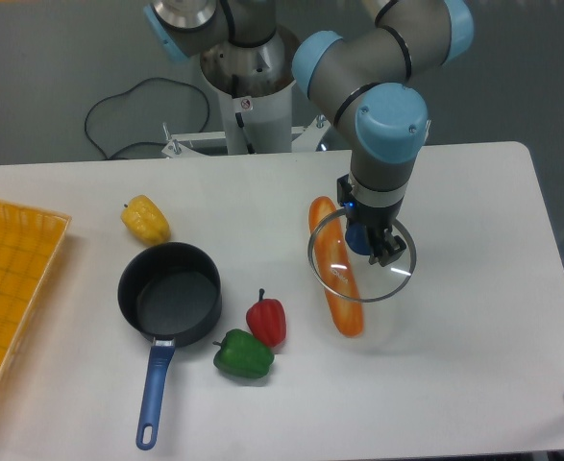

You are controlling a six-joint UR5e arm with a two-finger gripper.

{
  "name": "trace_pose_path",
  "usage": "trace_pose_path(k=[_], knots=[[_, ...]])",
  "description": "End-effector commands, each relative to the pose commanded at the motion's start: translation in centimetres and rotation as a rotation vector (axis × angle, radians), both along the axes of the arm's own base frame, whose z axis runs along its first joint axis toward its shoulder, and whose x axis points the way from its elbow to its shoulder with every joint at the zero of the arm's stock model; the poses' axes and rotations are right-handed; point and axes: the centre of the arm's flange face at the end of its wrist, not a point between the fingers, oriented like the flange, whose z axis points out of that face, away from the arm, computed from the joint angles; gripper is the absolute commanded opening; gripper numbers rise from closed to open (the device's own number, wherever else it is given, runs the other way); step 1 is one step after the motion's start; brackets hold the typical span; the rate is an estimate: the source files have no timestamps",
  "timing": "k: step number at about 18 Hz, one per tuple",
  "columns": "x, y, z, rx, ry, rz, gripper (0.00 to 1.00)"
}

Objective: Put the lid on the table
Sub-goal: 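Carry the glass lid with the gripper away from the baguette, then lower the glass lid flat onto the table surface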

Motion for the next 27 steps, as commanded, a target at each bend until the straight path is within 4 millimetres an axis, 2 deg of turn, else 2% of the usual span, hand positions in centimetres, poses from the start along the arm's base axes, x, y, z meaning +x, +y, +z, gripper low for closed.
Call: trace_pose_path(k=[2, 7, 11, 22, 27], knots=[[-0.7, -0.2, -0.3, -0.002, -0.001, -0.020, 0.63], [-3.9, -2.3, -1.5, 0.008, 0.020, -0.066, 0.63], [-5.2, -2.9, -3.0, -0.028, 0.033, -0.072, 0.63], [-7.1, -4.3, -7.7, -0.096, 0.007, -0.069, 0.63], [-8.0, -4.8, -8.0, -0.089, 0.016, -0.059, 0.63]])
